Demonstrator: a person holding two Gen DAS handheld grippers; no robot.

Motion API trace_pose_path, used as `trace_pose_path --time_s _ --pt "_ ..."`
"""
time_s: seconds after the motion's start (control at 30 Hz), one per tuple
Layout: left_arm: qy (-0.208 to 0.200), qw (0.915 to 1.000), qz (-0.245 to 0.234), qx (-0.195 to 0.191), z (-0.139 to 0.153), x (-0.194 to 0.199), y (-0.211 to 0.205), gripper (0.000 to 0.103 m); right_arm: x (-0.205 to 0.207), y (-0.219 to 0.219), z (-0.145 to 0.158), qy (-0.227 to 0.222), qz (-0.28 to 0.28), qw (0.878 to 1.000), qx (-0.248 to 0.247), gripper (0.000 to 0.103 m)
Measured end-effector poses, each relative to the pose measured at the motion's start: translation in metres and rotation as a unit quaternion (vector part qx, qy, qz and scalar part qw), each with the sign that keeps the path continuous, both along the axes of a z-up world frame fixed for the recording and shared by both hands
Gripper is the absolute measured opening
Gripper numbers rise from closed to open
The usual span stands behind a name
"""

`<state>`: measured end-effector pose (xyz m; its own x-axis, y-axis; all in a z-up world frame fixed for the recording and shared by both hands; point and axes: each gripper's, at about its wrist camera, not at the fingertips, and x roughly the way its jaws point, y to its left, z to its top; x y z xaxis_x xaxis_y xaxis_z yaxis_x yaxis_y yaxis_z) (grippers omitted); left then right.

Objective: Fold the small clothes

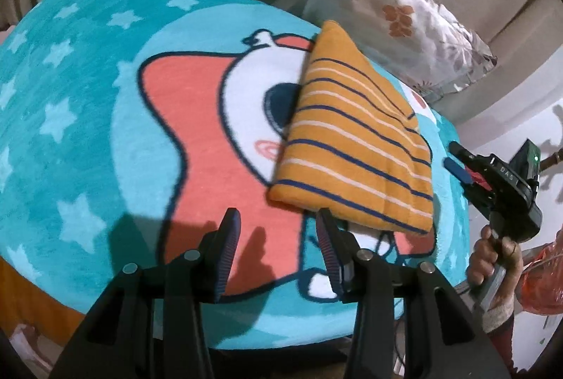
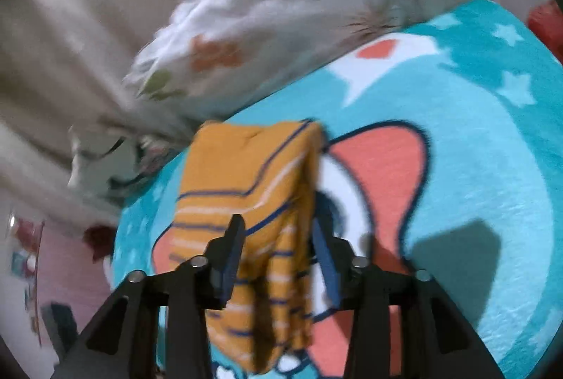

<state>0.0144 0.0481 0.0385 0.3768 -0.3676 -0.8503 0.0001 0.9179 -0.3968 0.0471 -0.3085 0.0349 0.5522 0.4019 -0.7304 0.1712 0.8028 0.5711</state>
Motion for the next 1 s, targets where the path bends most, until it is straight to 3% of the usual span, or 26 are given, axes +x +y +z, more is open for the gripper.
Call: trace_pose_path --time_s 0.13,0.2,0.27,0.33,0.43,0.53,0.73,0.87,0.93,0.97,1.0 --pt "-0.008 0.9998 -0.010 0.014 0.006 0.002 -0.016 0.049 0.009 0.034 -0.020 0.013 0.055 0.998 -0.015 0.045" --pt "-0.013 0.9995 -0.011 0.025 0.010 0.007 -0.019 0.051 0.015 0.037 -0.044 0.043 0.057 0.996 -0.057 0.044" --pt "-0.023 0.9992 -0.008 0.033 0.015 0.014 -0.018 0.056 0.016 0.027 -0.064 0.078 0.039 0.995 -0.045 0.059" --pt "-0.039 0.9983 -0.004 0.043 0.020 0.027 -0.014 0.071 0.010 0.017 -0.060 0.071 0.026 0.997 -0.009 0.059" --pt "-0.054 0.9973 -0.008 0.049 0.020 0.054 -0.014 0.077 0.007 0.014 -0.045 0.043 0.037 0.998 -0.016 0.064" --pt "-0.047 0.9974 -0.041 0.037 0.005 0.089 -0.022 0.081 0.012 0.010 -0.042 0.041 0.035 0.998 -0.015 0.071" --pt "-0.004 0.9928 -0.111 -0.045 -0.053 0.159 -0.039 0.081 0.048 0.008 -0.060 0.058 0.010 0.998 0.011 0.077" --pt "0.027 0.9866 -0.120 -0.107 -0.080 0.186 -0.049 0.086 0.071 0.018 -0.079 0.069 0.003 0.996 0.049 0.078" --pt "0.035 0.9830 -0.125 -0.130 -0.085 0.194 -0.055 0.084 0.076 0.022 -0.081 0.069 -0.008 0.996 0.060 0.071" --pt "0.047 0.9788 -0.137 -0.144 -0.085 0.197 -0.059 0.075 0.078 0.024 -0.082 0.074 -0.007 0.995 0.071 0.057" --pt "0.058 0.9763 -0.140 -0.155 -0.084 0.197 -0.061 0.066 0.079 0.028 -0.081 0.078 -0.010 0.994 0.076 0.053"
